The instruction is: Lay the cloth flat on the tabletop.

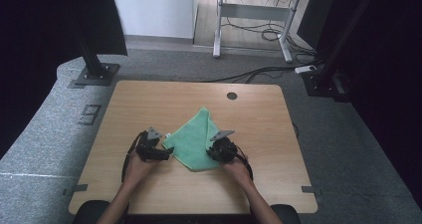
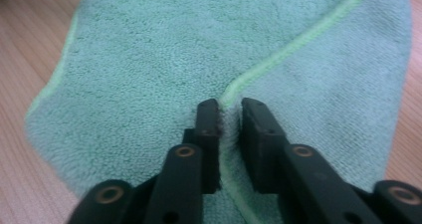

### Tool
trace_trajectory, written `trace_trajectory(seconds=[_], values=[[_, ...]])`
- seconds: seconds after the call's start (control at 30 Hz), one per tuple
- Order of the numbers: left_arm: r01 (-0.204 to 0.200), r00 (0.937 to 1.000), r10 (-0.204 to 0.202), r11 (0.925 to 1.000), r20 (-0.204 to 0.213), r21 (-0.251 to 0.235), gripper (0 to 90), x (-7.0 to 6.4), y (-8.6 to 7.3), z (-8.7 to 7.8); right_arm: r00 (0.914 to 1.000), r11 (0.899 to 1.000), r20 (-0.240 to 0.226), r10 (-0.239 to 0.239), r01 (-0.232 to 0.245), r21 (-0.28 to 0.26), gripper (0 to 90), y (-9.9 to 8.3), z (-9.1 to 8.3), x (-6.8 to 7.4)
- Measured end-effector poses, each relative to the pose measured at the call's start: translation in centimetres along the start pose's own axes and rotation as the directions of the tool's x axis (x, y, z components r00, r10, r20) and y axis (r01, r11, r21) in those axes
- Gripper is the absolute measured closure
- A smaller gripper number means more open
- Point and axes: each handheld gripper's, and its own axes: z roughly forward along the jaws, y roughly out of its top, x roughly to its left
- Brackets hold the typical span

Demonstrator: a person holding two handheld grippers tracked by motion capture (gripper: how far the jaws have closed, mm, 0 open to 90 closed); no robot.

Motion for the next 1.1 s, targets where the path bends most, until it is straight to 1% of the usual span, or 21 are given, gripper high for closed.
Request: trace_trajectory(seconds=[0.03, 0.1, 0.2, 0.23, 0.3, 0.47, 0.5, 0.57, 0.6, 0.63, 0.67, 0.7, 0.77, 0.83, 0.87, 0.9, 0.93, 0.97, 1.0, 1.07, 1.1], values=[[-0.007, 0.9998, 0.007, 0.9998, -0.020, 0.019, 14.7, 0.0, 0.0, 0.5, 1.0000, 1.000, 0.007, 0.006, -0.006, -0.002, 80.9, 0.0, 0.0, -0.1], [-0.009, 0.9993, 0.011, 0.9991, -0.037, 0.041, 14.8, 0.0, -0.2, 1.2, 0.9999, 1.000, 0.011, 0.004, -0.004, -0.004, 82.0, 0.0, -0.1, 0.0], [0.008, 0.9996, -0.007, 0.9992, -0.029, 0.038, 14.7, 0.1, -0.4, 1.5, 0.9999, 1.000, 0.012, -0.001, 0.001, -0.008, 82.3, 0.1, -0.3, 0.0], [0.019, 0.9996, -0.018, 0.9990, -0.020, 0.041, 14.7, 0.3, -0.4, 1.5, 0.9999, 1.000, 0.009, 0.005, -0.005, -0.026, 82.3, 0.2, -0.8, -0.2], [0.022, 0.9996, -0.021, 0.9989, -0.021, 0.041, 14.6, 0.3, -0.5, 1.5, 0.9999, 0.999, 0.012, 0.009, -0.009, -0.033, 82.3, 0.3, -1.1, -0.4], [0.047, 0.9988, -0.046, 0.9978, -0.018, 0.046, 14.5, 0.4, -0.5, 1.5, 0.9971, 0.997, 0.070, 0.028, -0.023, -0.076, 82.2, 0.7, -4.0, -2.3], [0.047, 0.9988, -0.046, 0.9978, -0.018, 0.046, 14.5, 0.4, -0.5, 1.5, 0.9971, 0.997, 0.070, 0.028, -0.023, -0.076, 82.2, 0.7, -4.0, -2.3], [0.053, 0.9985, -0.052, 0.9975, -0.019, 0.047, 14.5, 0.4, -0.5, 1.5, 0.9938, 0.996, 0.101, 0.047, -0.038, -0.085, 81.9, 0.6, -5.3, -3.6], [0.053, 0.9985, -0.052, 0.9975, -0.019, 0.047, 14.5, 0.4, -0.5, 1.5, 0.9938, 0.996, 0.101, 0.047, -0.038, -0.085, 81.9, 0.6, -5.3, -3.6], [0.054, 0.9984, -0.053, 0.9974, -0.020, 0.048, 14.5, 0.4, -0.5, 1.5, 0.9909, 0.995, 0.120, 0.061, -0.050, -0.086, 81.3, 0.5, -6.0, -4.4], [0.054, 0.9984, -0.053, 0.9974, -0.020, 0.048, 14.5, 0.4, -0.5, 1.5, 0.9909, 0.995, 0.120, 0.061, -0.050, -0.086, 81.3, 0.5, -6.0, -4.4], [0.055, 0.9983, -0.054, 0.9973, -0.022, 0.048, 14.5, 0.3, -0.5, 1.5, 0.9878, 0.994, 0.138, 0.073, -0.062, -0.085, 80.7, 0.2, -6.5, -5.1], [0.055, 0.9983, -0.053, 0.9973, -0.022, 0.048, 14.5, 0.3, -0.5, 1.5, 0.9859, 0.994, 0.147, 0.080, -0.068, -0.084, 80.2, 0.1, -6.7, -5.5], [0.056, 0.9982, -0.055, 0.9973, -0.023, 0.047, 14.5, 0.3, -0.5, 1.5, 0.9787, 0.993, 0.175, 0.107, -0.095, -0.074, 77.8, -0.6, -7.0, -6.8], [0.056, 0.9982, -0.055, 0.9973, -0.023, 0.047, 14.5, 0.3, -0.5, 1.5, 0.9787, 0.993, 0.175, 0.107, -0.095, -0.074, 77.8, -0.6, -7.0, -6.8], [0.057, 0.9982, -0.056, 0.9973, -0.023, 0.048, 14.5, 0.3, -0.5, 1.5, 0.9732, 0.991, 0.192, 0.126, -0.115, -0.065, 73.5, -1.1, -6.9, -7.5], [0.057, 0.9982, -0.056, 0.9973, -0.023, 0.048, 14.5, 0.3, -0.5, 1.5, 0.9732, 0.991, 0.192, 0.126, -0.115, -0.065, 73.5, -1.1, -6.9, -7.5], [0.058, 0.9981, -0.057, 0.9972, -0.022, 0.048, 14.5, 0.3, -0.5, 1.5, 0.9653, 0.989, 0.217, 0.145, -0.136, -0.056, 66.5, -1.7, -6.8, -8.3], [0.058, 0.9981, -0.057, 0.9972, -0.022, 0.048, 14.5, 0.3, -0.5, 1.5, 0.9609, 0.988, 0.232, 0.152, -0.144, -0.051, 62.8, -2.0, -6.8, -8.7], [0.060, 0.9980, -0.059, 0.9971, -0.022, 0.047, 14.5, 0.3, -0.5, 1.5, 0.9529, 0.986, 0.252, 0.168, -0.160, -0.053, 58.0, -2.5, -7.0, -9.1], [0.061, 0.9980, -0.060, 0.9970, -0.022, 0.047, 14.4, 0.3, -0.5, 1.5, 0.9511, 0.985, 0.256, 0.174, -0.164, -0.057, 56.2, -2.6, -7.2, -9.2]])
